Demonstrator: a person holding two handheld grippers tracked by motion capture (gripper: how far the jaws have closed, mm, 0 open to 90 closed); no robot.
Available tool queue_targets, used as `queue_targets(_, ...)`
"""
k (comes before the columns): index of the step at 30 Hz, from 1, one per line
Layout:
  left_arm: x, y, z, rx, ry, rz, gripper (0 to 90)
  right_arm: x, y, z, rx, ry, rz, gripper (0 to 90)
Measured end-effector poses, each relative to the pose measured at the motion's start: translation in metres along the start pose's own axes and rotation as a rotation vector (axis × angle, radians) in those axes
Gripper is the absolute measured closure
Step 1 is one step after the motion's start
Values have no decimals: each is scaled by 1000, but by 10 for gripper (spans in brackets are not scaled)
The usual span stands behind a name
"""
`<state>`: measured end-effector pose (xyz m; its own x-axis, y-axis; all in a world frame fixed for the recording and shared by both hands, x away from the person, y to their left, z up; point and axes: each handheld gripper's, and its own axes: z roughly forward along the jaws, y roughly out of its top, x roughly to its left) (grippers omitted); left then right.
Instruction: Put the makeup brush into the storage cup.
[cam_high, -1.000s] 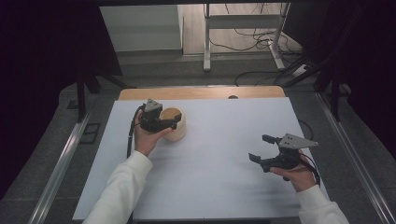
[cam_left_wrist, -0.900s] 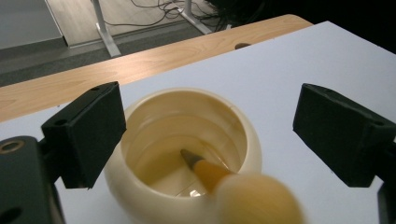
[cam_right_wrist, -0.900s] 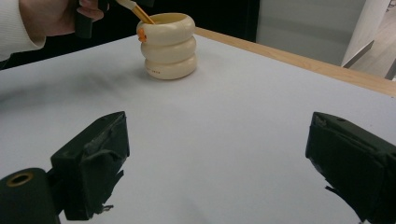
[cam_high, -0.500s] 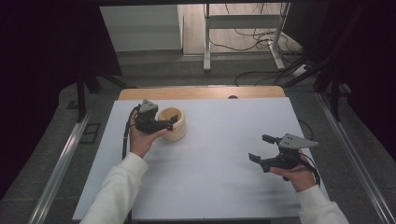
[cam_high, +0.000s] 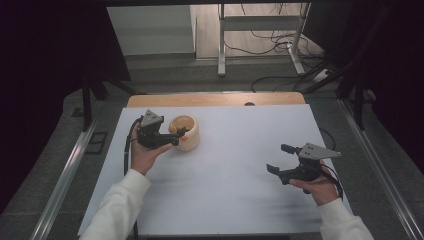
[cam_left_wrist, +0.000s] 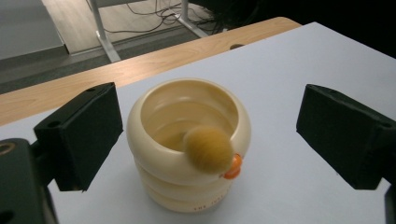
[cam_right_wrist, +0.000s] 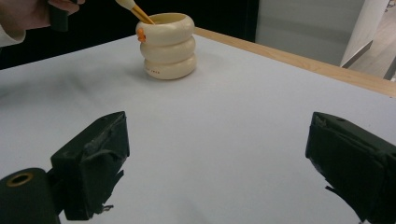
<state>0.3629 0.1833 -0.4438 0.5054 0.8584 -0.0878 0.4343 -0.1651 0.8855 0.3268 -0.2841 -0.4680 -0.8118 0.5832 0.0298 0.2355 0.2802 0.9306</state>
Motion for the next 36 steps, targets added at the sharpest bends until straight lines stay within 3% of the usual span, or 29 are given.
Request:
queue_targets(13,-3,-16,-30,22,-17,18,78,0,-1,1,9,1,-3,60)
queue_targets(28,-7,-60,-60,82,-38,27,83,1,-6,-1,22,1,-4,60)
queue_targets(36,-5,-75,-71,103,-39,5,88,3,-10,-4,32,-2,-12,62)
